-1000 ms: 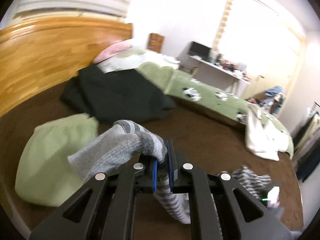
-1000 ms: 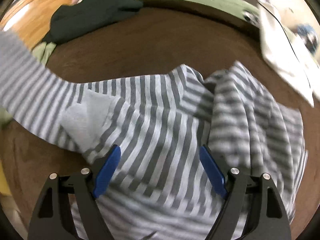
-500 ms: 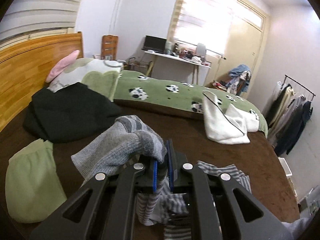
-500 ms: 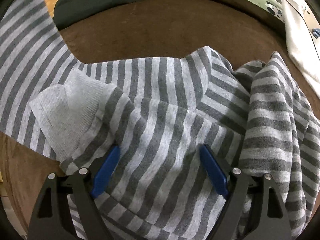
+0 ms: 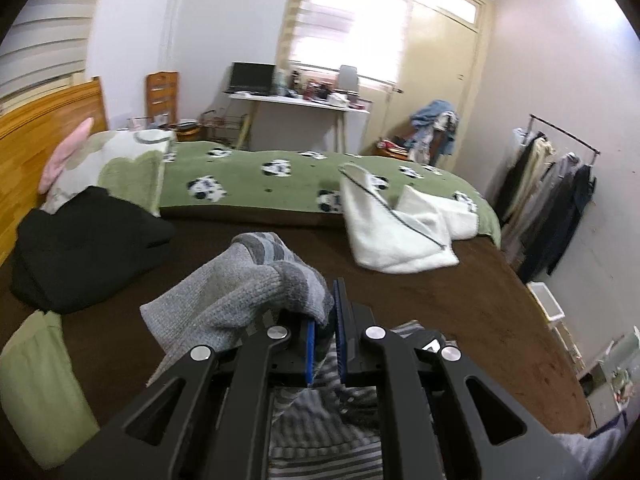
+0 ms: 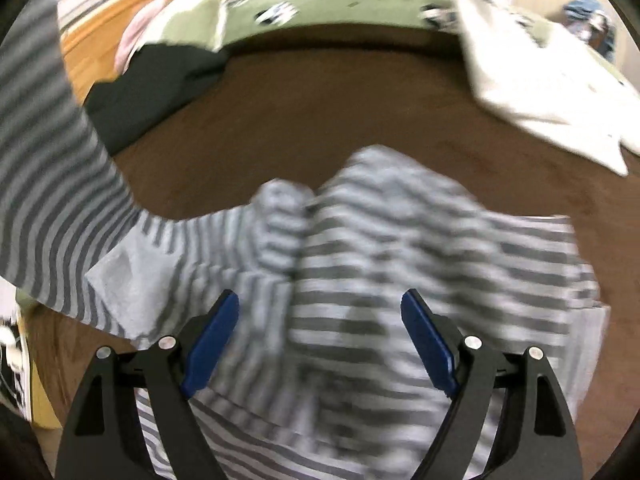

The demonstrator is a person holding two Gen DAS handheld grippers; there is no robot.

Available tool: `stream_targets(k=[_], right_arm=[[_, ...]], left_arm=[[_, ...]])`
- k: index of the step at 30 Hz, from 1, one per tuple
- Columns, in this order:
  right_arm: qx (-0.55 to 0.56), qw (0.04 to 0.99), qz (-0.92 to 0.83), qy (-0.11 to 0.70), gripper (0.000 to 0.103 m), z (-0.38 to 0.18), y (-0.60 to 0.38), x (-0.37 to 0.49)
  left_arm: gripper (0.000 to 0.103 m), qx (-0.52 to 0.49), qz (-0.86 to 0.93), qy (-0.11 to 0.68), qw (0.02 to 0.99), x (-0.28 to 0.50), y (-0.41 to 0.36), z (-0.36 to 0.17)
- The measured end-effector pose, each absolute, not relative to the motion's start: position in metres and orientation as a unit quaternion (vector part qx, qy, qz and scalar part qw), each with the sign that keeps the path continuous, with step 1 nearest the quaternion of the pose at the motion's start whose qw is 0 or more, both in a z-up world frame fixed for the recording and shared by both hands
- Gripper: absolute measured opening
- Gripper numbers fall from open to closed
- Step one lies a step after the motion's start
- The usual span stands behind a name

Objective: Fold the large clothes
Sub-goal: 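Carry the sleeve across the hoodie body and open the left gripper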

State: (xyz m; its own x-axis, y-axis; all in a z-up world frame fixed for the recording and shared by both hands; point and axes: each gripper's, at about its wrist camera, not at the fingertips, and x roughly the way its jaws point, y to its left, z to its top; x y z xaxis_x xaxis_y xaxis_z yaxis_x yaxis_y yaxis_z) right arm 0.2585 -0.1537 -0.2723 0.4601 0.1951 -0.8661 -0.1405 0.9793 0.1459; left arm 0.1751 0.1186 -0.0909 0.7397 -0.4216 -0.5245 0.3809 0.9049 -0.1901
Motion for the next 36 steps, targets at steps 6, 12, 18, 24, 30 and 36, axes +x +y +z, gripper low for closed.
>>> stream_targets(k=[6, 12, 18, 24, 30, 36], right_arm=[[0.078, 0.861, 0.035, 0.501, 0.083, -0.254, -0.238, 0.229], [0.142, 0.857, -0.026, 0.495, 0.083, -0.257, -0.306, 0.197], [0.177, 0.849, -0.063, 0.493, 0.083, -0.272, -0.355, 0.174], [0.179, 0.845, -0.079, 0.497, 0.083, -0.285, -0.380, 0.158], [0.192, 0.838, -0.098, 0.502, 0.083, -0.295, -0.402, 0.144], [0.190, 0.835, -0.102, 0.507, 0.083, -0.298, -0.408, 0.131]], left_arm=[[0.011, -0.017, -0.261, 0.301, 0.917, 0.177, 0.059, -0.113], [0.011, 0.002, -0.302, 0.321, 0.897, 0.176, -0.011, -0.170], [0.011, 0.038, -0.345, 0.343, 0.873, 0.164, -0.082, -0.239], [0.011, 0.074, -0.394, 0.350, 0.847, 0.139, -0.139, -0.272], [0.015, 0.086, -0.380, 0.394, 0.833, 0.140, -0.161, -0.313], [0.077, 0.100, -0.367, 0.420, 0.824, 0.134, -0.175, -0.335]])
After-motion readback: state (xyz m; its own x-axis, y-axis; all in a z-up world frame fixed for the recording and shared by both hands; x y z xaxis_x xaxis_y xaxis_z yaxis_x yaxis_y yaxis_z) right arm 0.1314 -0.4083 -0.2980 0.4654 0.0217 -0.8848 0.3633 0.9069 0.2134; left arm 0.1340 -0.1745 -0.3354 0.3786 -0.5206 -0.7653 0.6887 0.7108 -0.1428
